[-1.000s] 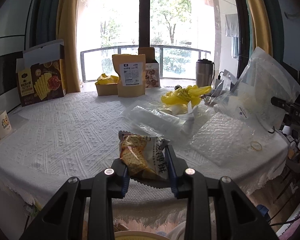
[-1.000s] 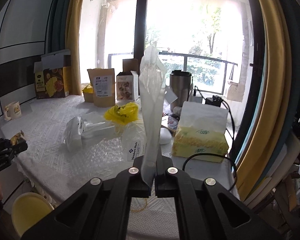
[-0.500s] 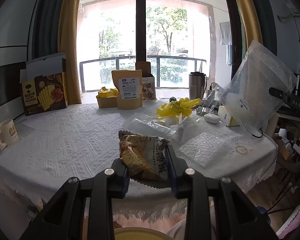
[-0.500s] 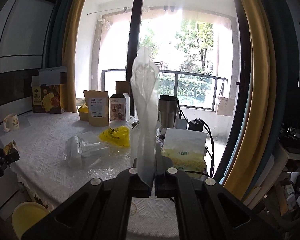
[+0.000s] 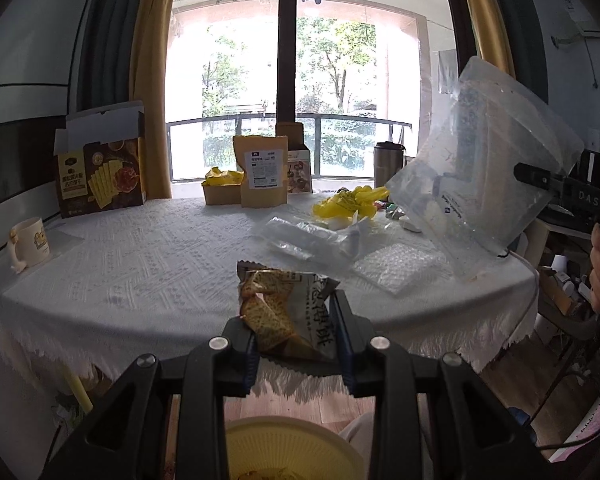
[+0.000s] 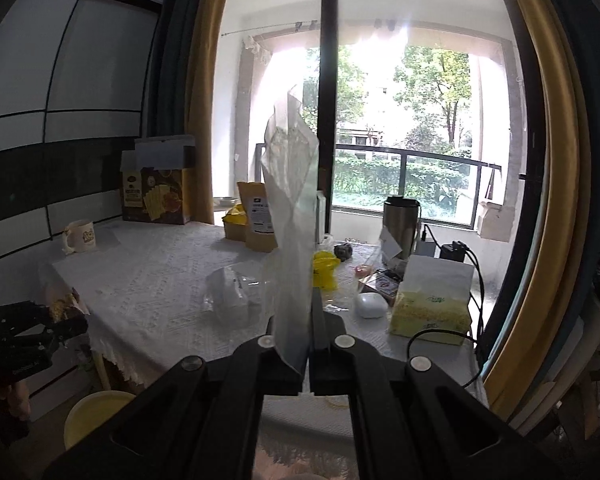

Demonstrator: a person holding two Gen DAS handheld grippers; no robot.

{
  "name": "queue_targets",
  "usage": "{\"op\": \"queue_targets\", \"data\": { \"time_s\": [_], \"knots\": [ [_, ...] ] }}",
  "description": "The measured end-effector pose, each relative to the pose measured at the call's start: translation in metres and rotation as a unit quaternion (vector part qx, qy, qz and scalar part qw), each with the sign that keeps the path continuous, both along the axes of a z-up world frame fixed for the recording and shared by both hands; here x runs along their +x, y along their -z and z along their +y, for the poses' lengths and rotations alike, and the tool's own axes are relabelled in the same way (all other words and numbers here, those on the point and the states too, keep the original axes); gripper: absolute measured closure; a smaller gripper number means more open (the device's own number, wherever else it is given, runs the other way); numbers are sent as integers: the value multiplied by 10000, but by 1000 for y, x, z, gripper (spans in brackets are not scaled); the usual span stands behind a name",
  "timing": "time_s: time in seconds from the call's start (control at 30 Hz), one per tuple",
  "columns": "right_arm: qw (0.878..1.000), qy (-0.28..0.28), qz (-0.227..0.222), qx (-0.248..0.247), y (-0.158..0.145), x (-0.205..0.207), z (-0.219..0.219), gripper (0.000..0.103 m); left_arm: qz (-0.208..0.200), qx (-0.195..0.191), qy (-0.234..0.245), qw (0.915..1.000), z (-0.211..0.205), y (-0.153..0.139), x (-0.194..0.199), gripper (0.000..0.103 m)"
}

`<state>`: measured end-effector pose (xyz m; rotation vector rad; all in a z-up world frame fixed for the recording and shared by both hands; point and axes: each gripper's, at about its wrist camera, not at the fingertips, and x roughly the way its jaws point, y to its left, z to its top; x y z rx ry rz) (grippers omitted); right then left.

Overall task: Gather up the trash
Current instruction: 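Carry both bags over the yellow basket and open both grippers to drop them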

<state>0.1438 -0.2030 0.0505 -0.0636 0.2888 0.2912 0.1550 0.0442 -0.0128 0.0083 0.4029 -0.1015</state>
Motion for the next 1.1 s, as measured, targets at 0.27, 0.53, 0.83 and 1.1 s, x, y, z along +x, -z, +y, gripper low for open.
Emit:
{"op": "queue_targets", "data": {
  "time_s": [0.27,0.53,0.83,1.1],
  "knots": [
    [9975,-694,123,33,20,-24,45,102,181,-115,-136,9997,15,26,-27,72],
    [9923,-1161,403,141,49,-41,84,102,273,-226,-249,9991,35,44,-50,72],
    [9849,-1583,662,-206,76,-55,120,102,364,-385,-433,9977,57,62,-71,72],
    [9672,-2041,1362,-653,133,-56,163,102,514,-470,-479,9964,70,74,-81,72]
  ]
}}
